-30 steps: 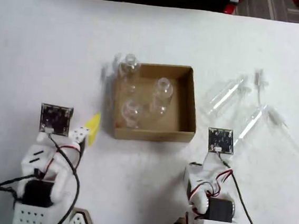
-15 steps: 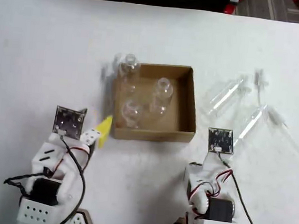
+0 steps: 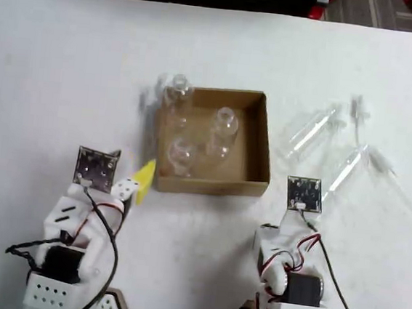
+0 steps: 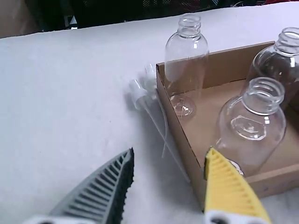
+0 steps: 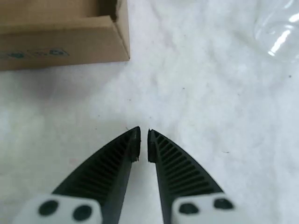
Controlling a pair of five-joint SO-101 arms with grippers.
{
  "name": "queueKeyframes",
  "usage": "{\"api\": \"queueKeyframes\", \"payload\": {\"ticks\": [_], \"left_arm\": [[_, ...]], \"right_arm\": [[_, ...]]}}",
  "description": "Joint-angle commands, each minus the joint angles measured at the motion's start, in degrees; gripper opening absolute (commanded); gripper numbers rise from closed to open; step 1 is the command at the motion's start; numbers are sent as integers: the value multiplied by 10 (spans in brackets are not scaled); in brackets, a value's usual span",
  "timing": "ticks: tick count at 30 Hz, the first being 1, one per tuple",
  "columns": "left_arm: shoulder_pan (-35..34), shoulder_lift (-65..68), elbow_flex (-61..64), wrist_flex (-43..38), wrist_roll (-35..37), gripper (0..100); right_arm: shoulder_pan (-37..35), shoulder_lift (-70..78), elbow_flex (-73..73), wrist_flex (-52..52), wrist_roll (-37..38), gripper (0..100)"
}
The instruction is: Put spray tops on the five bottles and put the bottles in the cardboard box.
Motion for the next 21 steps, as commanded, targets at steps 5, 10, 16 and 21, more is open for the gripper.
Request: {"api": "queueKeyframes", "payload": {"ticks": [5, 10, 16, 21], "left_arm": [[7, -3, 1, -5, -6, 229], [7, -3, 1, -5, -6, 229], [7, -3, 1, -5, -6, 229], [7, -3, 1, -5, -6, 229]], "right_arm": [[2, -1, 5, 5, -1, 15], [-22, -3, 5, -27, 0, 15], [55, -4, 4, -236, 0, 50], [223, -3, 4, -452, 0, 204]]}}
